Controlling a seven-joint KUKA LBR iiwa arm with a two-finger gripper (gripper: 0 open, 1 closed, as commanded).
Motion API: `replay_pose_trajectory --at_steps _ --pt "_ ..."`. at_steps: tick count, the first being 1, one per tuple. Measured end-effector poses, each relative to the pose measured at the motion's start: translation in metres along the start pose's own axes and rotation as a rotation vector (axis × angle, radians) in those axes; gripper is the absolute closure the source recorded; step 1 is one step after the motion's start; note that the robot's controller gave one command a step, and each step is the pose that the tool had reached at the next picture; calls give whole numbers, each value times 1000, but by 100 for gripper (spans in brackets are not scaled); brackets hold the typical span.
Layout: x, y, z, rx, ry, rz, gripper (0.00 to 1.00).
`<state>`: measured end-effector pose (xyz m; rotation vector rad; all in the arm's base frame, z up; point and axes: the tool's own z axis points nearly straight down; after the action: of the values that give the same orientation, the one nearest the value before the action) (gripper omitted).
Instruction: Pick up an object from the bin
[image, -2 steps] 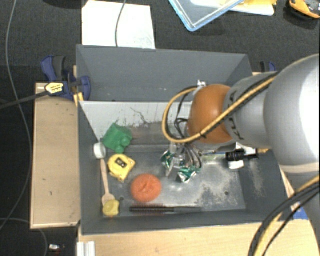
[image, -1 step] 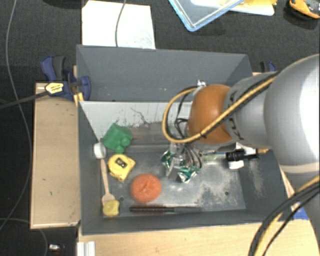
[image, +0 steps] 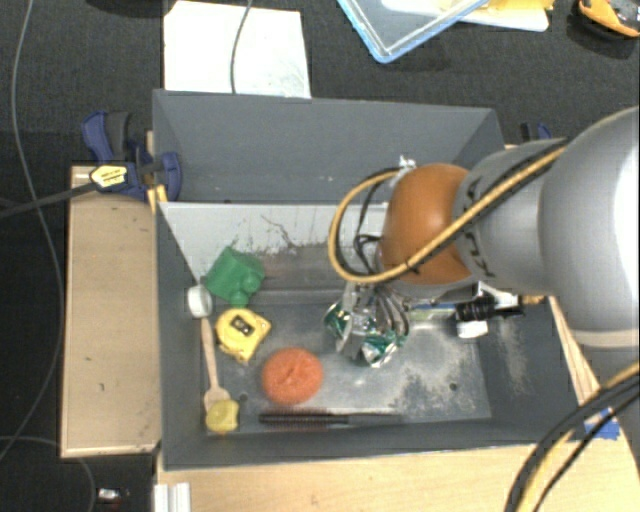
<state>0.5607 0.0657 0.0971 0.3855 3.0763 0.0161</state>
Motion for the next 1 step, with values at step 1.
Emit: replay_pose_trajectory --at_steps 1 --pt "-3 1 -24 -4 -13 -3 100"
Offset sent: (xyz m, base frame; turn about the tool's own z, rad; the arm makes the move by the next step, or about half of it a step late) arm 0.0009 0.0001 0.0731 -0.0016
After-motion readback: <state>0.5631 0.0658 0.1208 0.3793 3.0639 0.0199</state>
